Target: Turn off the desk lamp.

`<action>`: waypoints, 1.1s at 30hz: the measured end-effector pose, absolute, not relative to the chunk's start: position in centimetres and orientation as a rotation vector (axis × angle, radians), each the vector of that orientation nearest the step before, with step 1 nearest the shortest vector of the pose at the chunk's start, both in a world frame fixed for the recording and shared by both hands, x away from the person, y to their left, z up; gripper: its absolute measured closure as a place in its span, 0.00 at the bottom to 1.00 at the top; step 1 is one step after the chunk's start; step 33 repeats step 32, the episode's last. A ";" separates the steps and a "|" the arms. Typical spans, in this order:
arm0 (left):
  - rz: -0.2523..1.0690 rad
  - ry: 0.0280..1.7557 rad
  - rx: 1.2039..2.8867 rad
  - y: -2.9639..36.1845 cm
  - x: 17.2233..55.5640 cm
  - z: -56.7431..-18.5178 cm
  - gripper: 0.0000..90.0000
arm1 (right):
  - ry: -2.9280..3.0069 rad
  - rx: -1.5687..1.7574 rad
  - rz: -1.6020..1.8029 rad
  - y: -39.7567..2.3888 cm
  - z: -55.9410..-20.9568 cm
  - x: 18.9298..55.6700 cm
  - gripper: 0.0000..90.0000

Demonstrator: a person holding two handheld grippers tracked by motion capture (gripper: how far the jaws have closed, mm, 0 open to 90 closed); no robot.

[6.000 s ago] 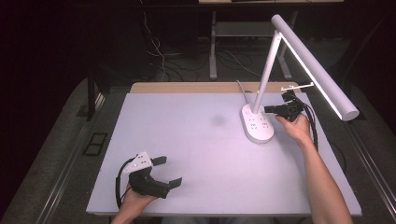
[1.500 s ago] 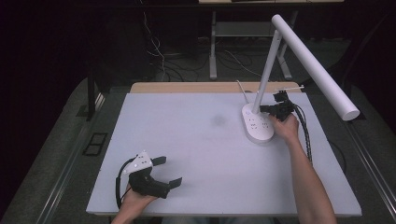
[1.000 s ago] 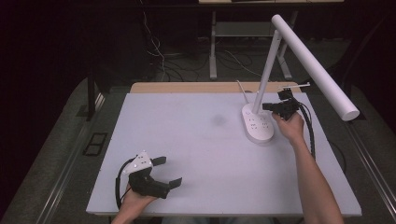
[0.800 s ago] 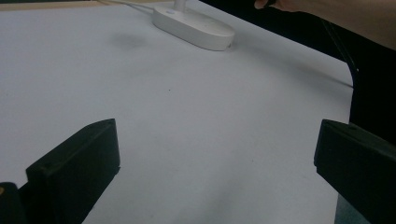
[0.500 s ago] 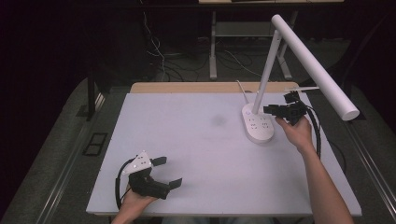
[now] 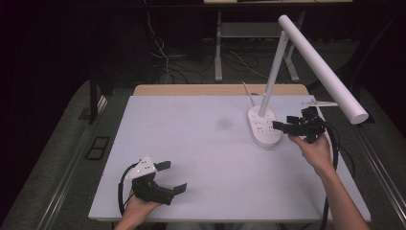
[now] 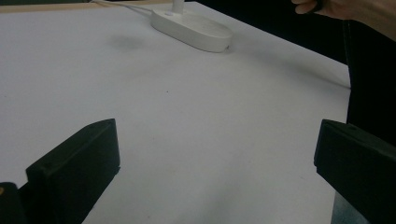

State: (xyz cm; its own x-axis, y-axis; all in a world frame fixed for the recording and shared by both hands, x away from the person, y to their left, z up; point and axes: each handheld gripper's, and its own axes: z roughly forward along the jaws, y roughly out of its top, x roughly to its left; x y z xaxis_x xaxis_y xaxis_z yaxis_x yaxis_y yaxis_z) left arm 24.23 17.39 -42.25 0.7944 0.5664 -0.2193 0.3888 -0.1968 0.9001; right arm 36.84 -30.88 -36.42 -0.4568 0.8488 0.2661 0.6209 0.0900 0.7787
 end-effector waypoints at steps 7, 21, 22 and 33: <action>0.192 0.737 1.812 17.4 24.2 -42.2 0.00 | 2.129 1.421 1.401 -30.9 -36.6 33.7 0.01; 0.189 0.735 1.815 17.4 24.2 -42.2 0.00 | 2.198 1.317 1.463 -29.8 -37.8 28.5 0.01; 0.191 0.734 1.815 17.4 24.1 -42.2 0.00 | 2.202 1.306 1.468 -29.6 -38.0 28.2 0.01; 0.191 0.733 1.812 17.4 24.1 -42.2 0.00 | 2.251 1.273 1.465 -28.5 -40.4 25.9 0.01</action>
